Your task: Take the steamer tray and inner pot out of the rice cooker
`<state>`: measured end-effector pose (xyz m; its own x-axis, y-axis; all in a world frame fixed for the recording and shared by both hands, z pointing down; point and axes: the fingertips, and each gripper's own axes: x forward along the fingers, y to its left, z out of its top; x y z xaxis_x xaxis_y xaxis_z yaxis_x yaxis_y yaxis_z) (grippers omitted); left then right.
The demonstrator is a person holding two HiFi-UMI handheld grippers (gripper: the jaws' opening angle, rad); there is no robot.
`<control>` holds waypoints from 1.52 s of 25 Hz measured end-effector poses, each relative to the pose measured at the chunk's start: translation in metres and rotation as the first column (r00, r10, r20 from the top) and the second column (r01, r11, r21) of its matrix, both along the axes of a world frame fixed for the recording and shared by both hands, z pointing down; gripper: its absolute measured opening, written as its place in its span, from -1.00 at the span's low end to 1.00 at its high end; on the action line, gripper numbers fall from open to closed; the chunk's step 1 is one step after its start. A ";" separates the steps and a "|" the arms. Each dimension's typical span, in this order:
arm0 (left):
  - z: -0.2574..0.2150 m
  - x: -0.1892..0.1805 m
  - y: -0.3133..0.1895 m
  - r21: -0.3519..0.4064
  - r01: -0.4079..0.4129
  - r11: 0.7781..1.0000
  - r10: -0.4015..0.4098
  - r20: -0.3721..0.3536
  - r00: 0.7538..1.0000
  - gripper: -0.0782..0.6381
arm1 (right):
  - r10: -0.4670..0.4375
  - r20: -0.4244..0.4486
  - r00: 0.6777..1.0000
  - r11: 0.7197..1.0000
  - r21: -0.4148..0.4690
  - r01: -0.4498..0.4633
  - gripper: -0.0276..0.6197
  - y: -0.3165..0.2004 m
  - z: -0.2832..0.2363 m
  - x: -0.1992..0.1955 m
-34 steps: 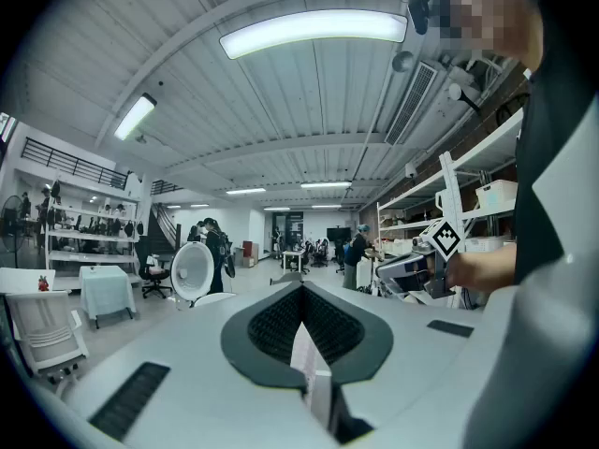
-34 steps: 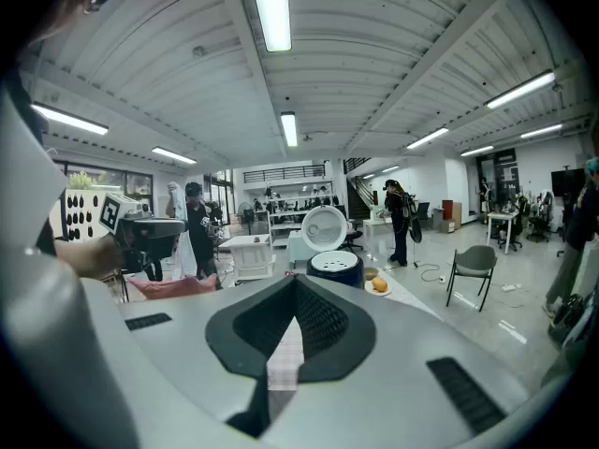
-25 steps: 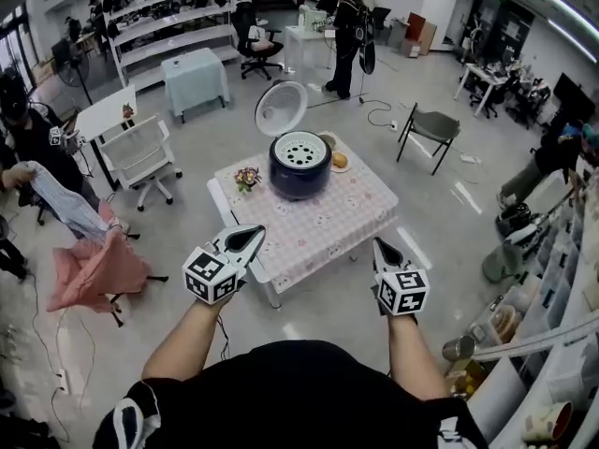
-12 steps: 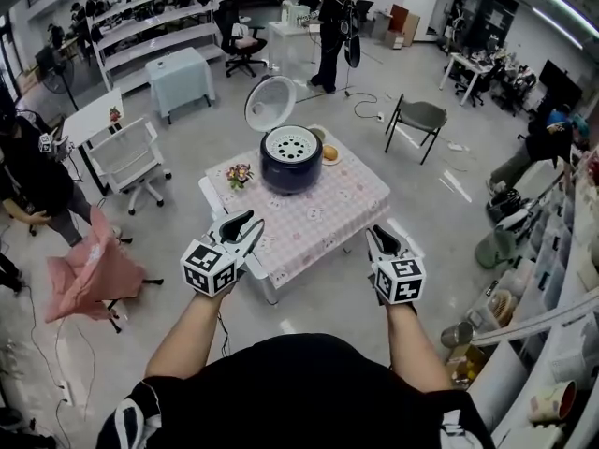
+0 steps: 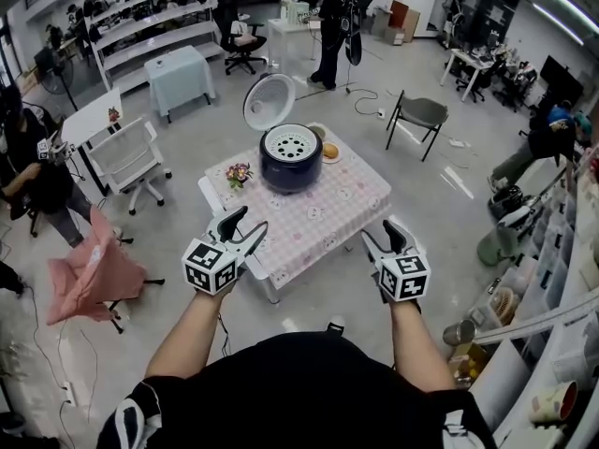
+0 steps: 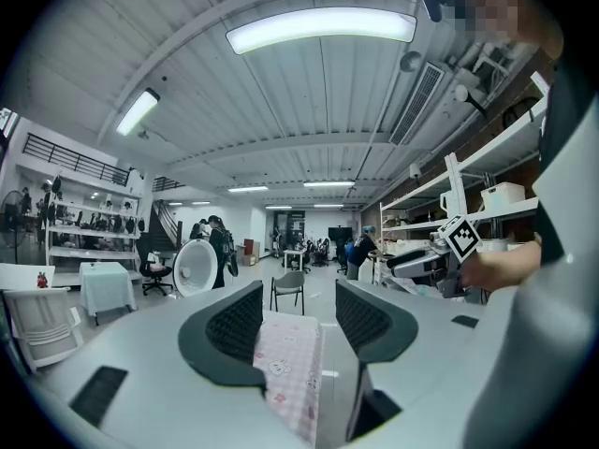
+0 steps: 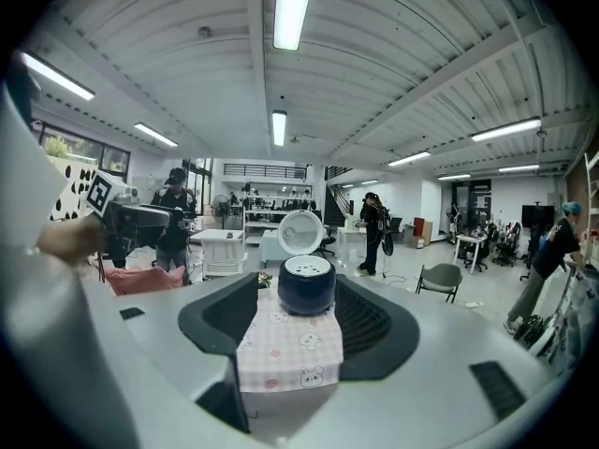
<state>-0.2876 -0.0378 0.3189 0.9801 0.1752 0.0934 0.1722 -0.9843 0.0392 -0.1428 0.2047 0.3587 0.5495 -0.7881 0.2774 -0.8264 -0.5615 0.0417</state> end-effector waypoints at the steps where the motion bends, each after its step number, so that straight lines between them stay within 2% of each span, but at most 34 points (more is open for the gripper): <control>1: 0.002 0.002 0.001 -0.001 0.000 1.000 0.000 0.005 1.000 -0.08 | 0.001 0.006 1.000 1.000 -0.002 -0.001 -0.09 0.001 0.003 0.001; 6: 0.012 0.014 0.003 0.004 -0.001 1.000 0.001 0.028 1.000 -0.07 | -0.006 0.025 1.000 1.000 -0.001 0.006 -0.06 0.002 0.015 0.015; 13: 0.024 0.050 0.000 0.011 0.015 1.000 -0.016 0.061 0.998 -0.07 | -0.043 0.045 0.998 0.999 0.016 0.043 -0.03 -0.006 0.026 0.053; 26: 0.029 0.165 0.005 0.044 0.074 0.996 -0.079 0.115 0.990 -0.06 | -0.101 0.130 0.986 0.994 0.063 0.094 -0.01 -0.004 0.036 0.182; 30: 0.029 0.198 0.017 0.006 0.081 0.997 -0.081 0.126 0.989 -0.06 | -0.114 0.143 0.983 0.990 0.095 0.101 -0.01 0.003 0.033 0.220; 38: 0.035 0.247 0.027 -0.030 0.153 0.988 -0.147 0.145 0.978 -0.06 | -0.165 0.156 0.974 0.984 0.094 0.152 0.00 0.015 0.038 0.283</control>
